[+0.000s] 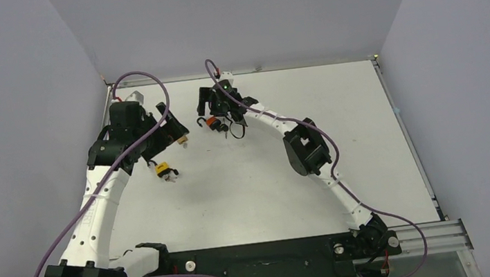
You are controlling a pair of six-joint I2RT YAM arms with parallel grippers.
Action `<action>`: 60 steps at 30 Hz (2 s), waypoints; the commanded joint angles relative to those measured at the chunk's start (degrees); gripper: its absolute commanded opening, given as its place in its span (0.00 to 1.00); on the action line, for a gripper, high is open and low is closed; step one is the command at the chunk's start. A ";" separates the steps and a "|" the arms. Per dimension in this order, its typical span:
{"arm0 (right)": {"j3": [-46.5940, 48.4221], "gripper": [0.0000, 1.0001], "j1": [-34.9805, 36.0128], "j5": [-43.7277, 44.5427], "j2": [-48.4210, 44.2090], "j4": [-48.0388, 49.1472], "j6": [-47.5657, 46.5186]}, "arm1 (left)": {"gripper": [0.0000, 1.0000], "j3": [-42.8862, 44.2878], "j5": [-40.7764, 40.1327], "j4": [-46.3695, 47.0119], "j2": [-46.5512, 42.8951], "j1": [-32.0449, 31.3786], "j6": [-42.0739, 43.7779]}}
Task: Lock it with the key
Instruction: Pick up the lock from the center of the board.
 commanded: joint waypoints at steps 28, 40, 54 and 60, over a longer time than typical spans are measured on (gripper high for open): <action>2.89 0.80 7.78 25.18 -2.78 -21.79 -9.92 | 0.95 -1.45 9.05 4.14 -3.04 3.35 -3.44; -4.12 0.59 8.72 21.89 -5.88 -17.63 -14.29 | 0.94 -3.15 10.54 5.11 -3.63 4.04 -4.59; -24.89 0.00 8.47 18.82 -18.93 -8.16 -14.74 | 0.92 -7.42 11.78 8.36 -3.42 4.11 -6.97; -40.60 0.00 8.21 15.26 -28.98 -2.81 -12.74 | 0.92 -11.17 12.65 11.69 -3.36 4.01 -8.84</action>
